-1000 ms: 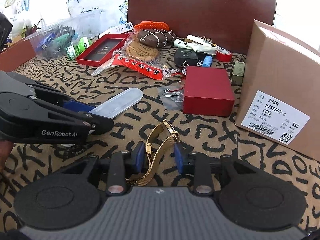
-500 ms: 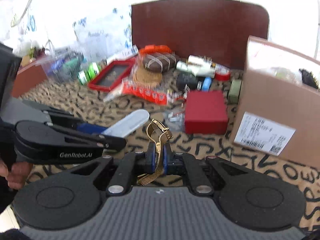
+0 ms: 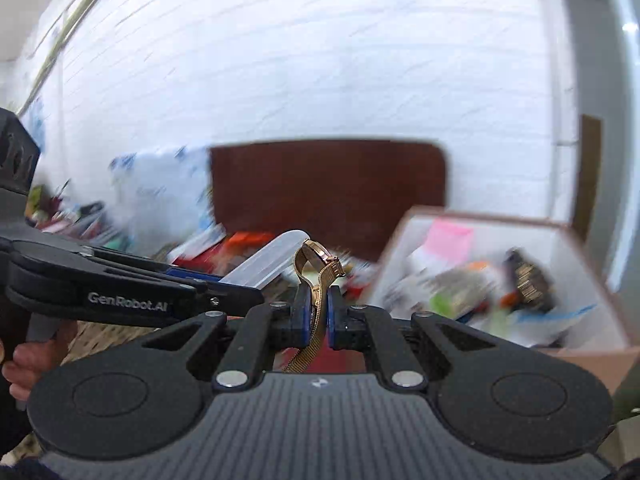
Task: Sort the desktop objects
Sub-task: 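Carry the watch and tube into the box and open both grippers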
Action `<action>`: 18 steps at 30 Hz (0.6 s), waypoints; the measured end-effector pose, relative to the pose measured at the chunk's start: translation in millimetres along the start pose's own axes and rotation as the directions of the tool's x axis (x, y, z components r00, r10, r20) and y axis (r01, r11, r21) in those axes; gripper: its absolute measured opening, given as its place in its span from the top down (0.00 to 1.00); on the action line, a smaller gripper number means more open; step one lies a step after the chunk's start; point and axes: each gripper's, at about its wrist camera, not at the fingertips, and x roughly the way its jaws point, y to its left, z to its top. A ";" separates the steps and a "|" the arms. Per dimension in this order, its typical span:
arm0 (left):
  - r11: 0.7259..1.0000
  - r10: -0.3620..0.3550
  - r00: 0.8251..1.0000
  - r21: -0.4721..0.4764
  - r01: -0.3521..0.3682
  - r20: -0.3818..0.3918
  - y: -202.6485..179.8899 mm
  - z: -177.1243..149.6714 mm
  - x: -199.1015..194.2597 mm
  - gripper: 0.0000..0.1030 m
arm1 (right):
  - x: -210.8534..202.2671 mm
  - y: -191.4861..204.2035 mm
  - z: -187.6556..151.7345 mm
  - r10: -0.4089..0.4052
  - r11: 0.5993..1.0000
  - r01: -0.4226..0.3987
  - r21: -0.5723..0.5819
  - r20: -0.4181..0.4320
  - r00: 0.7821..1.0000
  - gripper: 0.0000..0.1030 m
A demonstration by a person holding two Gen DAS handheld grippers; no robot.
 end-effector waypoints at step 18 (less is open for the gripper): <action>0.988 -0.150 0.987 0.016 0.151 -0.055 -73.4 32.5 143.2 0.72 | 49.7 -153.8 -12.5 -0.297 0.951 0.300 0.070 -0.042 0.954 0.95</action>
